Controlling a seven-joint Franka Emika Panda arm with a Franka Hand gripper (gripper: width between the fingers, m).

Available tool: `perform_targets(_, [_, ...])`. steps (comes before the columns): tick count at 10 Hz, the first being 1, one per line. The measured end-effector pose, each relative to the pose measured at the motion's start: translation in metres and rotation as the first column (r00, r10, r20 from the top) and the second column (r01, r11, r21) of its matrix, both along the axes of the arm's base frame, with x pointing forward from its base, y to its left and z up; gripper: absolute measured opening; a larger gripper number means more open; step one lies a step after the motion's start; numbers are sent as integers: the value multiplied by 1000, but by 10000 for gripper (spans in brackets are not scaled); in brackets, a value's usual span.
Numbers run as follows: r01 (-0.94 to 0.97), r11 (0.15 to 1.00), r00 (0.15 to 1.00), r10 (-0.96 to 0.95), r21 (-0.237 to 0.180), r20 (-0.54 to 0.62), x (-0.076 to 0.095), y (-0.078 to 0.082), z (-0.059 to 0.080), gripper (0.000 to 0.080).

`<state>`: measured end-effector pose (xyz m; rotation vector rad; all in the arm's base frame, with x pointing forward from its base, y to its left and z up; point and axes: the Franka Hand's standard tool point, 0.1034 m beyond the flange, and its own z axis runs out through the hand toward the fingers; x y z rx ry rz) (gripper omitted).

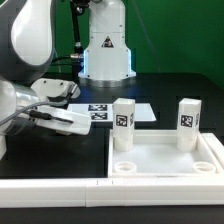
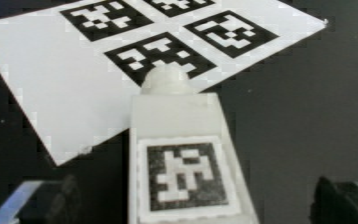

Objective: Assemble square table

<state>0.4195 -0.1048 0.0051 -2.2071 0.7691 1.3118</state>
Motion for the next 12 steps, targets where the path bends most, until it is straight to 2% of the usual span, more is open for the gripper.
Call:
perform_targets(1, [-1,1000,1000,1,0,0,0,0,0,602])
perform_targets(2, [-1,1000,1000,1,0,0,0,0,0,427])
perform_targets(3, [-1,1000,1000,1,0,0,0,0,0,285])
perform_targets(5, [-8,1000,1000,8,-8,26,6,0,5,285])
perform_targets(6, [-32,999,998,31,25,60,18,0,26,285])
perform_targets(7, [-44,999,991,43,9,126,35,-3,40,285])
perform_targets(8, [-64,998,975,68,-29,212,54,-3,54,285])
perform_targets(9, [-79,995,953,95,-67,289,66,2,62,285])
perform_targets(10, [-64,993,944,92,-99,317,62,1,57,285])
perform_targets(12, [-23,978,896,113,-208,430,71,-5,53,285])
